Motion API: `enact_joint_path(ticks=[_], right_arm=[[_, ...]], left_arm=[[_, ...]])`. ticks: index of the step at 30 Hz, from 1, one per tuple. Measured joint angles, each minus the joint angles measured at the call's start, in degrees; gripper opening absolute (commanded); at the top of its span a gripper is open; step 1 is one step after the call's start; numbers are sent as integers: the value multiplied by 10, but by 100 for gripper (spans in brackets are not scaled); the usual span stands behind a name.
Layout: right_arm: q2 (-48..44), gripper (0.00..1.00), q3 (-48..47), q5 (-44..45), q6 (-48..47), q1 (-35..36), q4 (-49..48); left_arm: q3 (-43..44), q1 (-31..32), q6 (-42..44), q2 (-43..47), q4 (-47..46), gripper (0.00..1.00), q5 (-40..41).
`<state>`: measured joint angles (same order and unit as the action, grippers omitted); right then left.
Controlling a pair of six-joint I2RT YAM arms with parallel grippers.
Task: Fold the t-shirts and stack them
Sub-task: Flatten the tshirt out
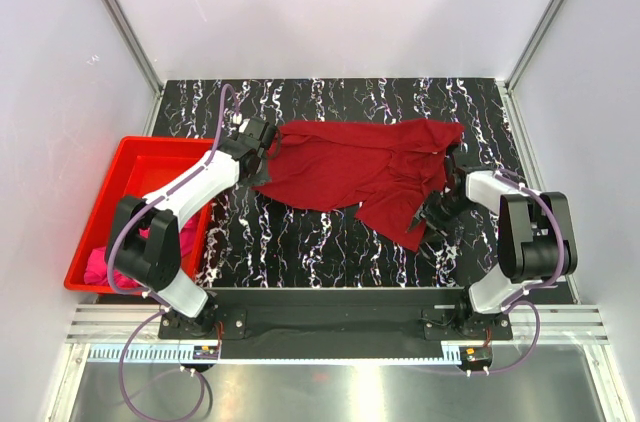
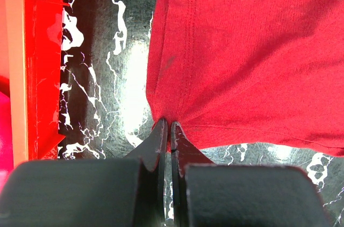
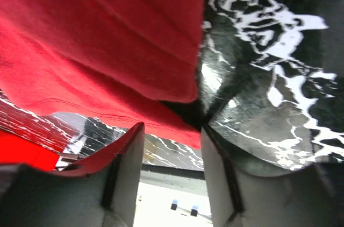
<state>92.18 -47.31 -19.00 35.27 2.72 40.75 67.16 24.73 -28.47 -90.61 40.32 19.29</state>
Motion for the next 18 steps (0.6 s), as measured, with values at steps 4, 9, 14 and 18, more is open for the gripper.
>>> enact_joint_path(ticks=[4, 9, 14, 18], right_arm=[[-9, 38, 14, 0, 16, 8, -21], [-27, 0, 42, 3, 33, 9, -49], [-41, 0, 46, 25, 36, 12, -52], [-45, 0, -2, 58, 24, 9, -12]], left_arm=[[0, 0, 0, 0, 0, 0, 0], [0, 0, 0, 0, 0, 0, 0], [0, 0, 0, 3, 0, 0, 0], [4, -1, 0, 7, 5, 0, 0]])
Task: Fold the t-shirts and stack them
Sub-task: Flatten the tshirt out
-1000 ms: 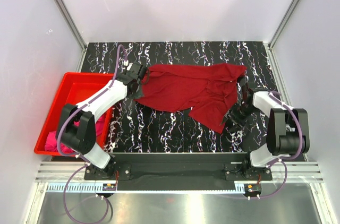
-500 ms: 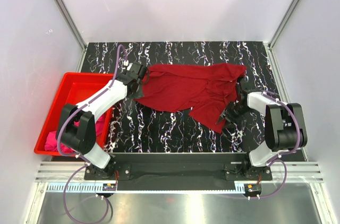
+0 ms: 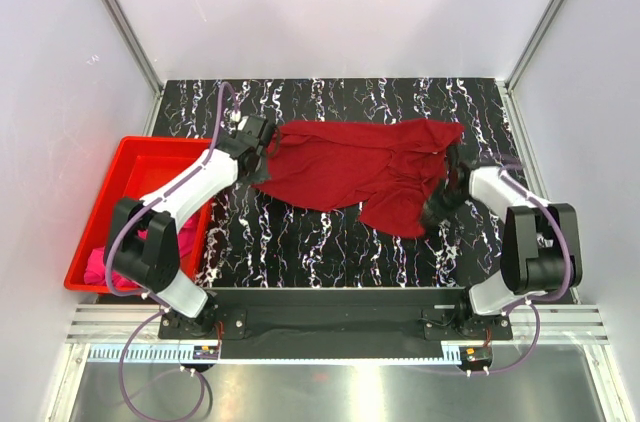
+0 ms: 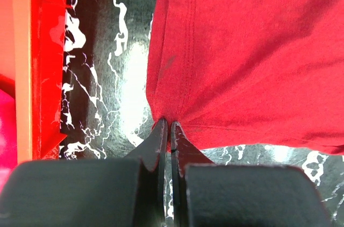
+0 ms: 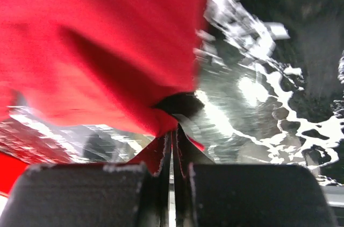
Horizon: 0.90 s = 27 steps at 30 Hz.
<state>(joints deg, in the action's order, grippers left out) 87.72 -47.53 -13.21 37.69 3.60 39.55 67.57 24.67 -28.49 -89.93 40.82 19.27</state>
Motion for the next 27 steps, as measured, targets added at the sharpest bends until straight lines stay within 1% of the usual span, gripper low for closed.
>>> enact_joint_path(ticks=[3, 5, 6, 7, 8, 9, 10, 12, 14, 16, 18, 20, 24, 27], right_arm=[[0, 0, -92, 9, -8, -14, 21], [12, 0, -184, 13, -11, -36, 30], [26, 0, -238, 15, -12, -48, 38], [50, 0, -309, 16, -13, -62, 45], [85, 0, -400, 17, -14, -79, 39], [109, 0, -466, 18, -14, -89, 32], [146, 0, -562, 19, -14, -100, 42], [204, 0, -721, 22, -15, -114, 35], [256, 0, -884, 25, -19, -121, 33], [281, 0, -1000, 30, -22, -122, 31], [273, 0, -1049, 32, -24, -124, 18], [235, 0, -1043, 33, -29, -125, -2], [112, 0, -940, 52, -48, -132, -45], [29, 0, -895, 67, -64, -133, -63]], left_arm=[[33, -5, 0, -3, 12, 0, -1], [92, -12, 2, -16, 21, 0, -2], [141, -19, 3, -32, 20, 0, -2], [184, -26, 5, -47, 20, 0, -4], [222, -32, 6, -61, 14, 0, -6], [288, -43, 11, -87, 22, 0, -10], [332, -52, 18, -105, 13, 0, -15], [435, -73, 43, -146, -9, 0, -35], [499, -89, 82, -163, -51, 0, -59], [538, -99, 119, -164, -91, 0, -69], [571, -103, 147, -161, -129, 0, -73], [596, -106, 169, -153, -171, 0, -77], [599, -105, 201, -98, -217, 0, -89], [556, -105, 212, -17, -247, 0, -95]])
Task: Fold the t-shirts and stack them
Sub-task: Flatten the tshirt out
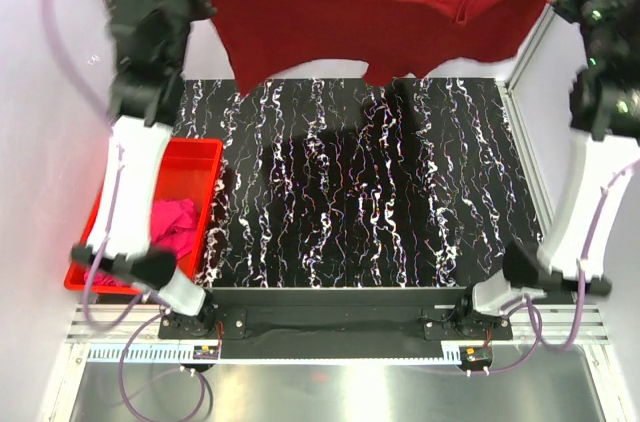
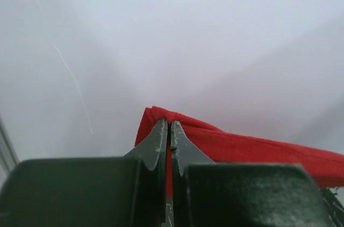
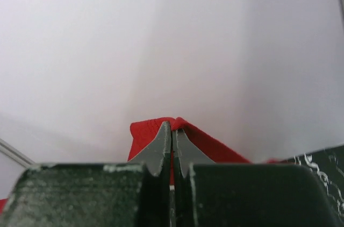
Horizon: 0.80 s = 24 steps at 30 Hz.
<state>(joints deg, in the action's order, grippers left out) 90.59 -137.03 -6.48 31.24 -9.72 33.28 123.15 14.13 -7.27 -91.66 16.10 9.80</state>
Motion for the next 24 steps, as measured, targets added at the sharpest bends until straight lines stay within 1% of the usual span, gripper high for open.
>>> enact_joint_path(ticks=[4, 6, 8, 11, 14, 18, 24], right_arm=[[-83, 0, 20, 10, -15, 0, -25], [-106, 0, 18, 12, -19, 0, -37], [-116, 0, 6, 13, -21, 0, -46], [-109, 0, -15, 12, -21, 0, -64], [-83, 0, -24, 10, -16, 0, -81], [-7, 0, -59, 9, -7, 0, -99], [150, 0, -136, 8, 10, 0, -108]], left_arm=[[-73, 0, 4, 118, -25, 0, -2], [-95, 0, 6, 161, -40, 0, -1], [-104, 0, 11, 186, -53, 0, 3], [-104, 0, 18, 194, -81, 0, 16], [-101, 0, 31, 172, -106, 0, 30], [-72, 0, 45, 97, -131, 0, 47], [-10, -10, 45, -45, -150, 0, 76]])
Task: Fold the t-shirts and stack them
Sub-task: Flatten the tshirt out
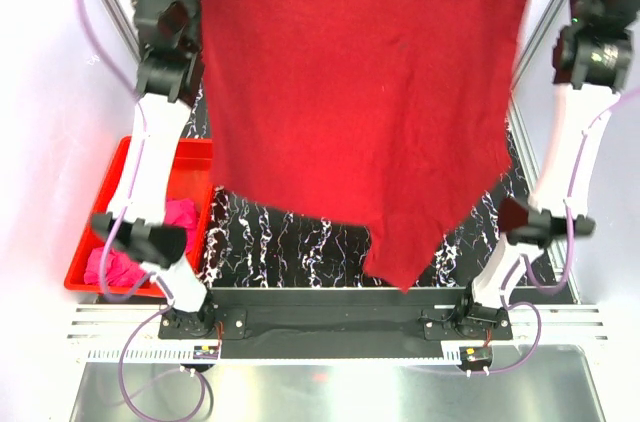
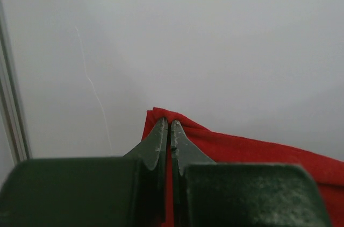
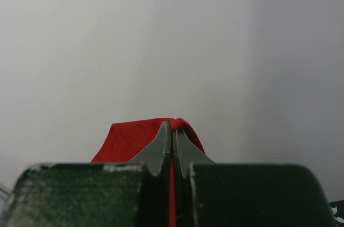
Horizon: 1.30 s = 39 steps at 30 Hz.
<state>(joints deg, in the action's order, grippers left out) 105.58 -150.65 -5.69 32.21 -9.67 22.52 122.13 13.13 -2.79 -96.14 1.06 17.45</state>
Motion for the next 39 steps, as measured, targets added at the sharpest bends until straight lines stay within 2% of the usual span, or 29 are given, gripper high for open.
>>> enact_joint_path(ticks=[4, 8, 14, 18, 21, 23, 29, 34, 36, 39], right_arm=[[67, 0, -37, 0, 12, 0, -4], [79, 0, -47, 2, 29, 0, -7], [69, 0, -67, 2, 50, -6, -37], [40, 0, -53, 1, 52, -17, -31], [-8, 0, 2, -2, 49, -20, -21], [-52, 0, 65, -8, 44, -20, -12], [-255, 0, 407, -17, 34, -21, 28], [-400, 0, 649, 5, 17, 57, 113], [-452, 0, 721, 5, 15, 76, 163], [-500, 0, 776, 1, 15, 80, 217]], left_arm=[[68, -24, -26, -85, -14, 0, -1], [111, -38, -61, -124, -30, 0, -4], [151, -54, -97, -132, -59, 0, -15], [141, -65, -117, -115, -67, 0, -26], [62, -67, -133, -65, -63, 0, -29], [-24, -68, -141, -18, -63, 0, -32], [-354, -73, -172, 144, -53, 0, -59], [-570, -77, -209, 242, 22, 0, -84], [-640, -80, -227, 286, 54, 0, -96], [-731, -82, -248, 368, 112, 0, -123]])
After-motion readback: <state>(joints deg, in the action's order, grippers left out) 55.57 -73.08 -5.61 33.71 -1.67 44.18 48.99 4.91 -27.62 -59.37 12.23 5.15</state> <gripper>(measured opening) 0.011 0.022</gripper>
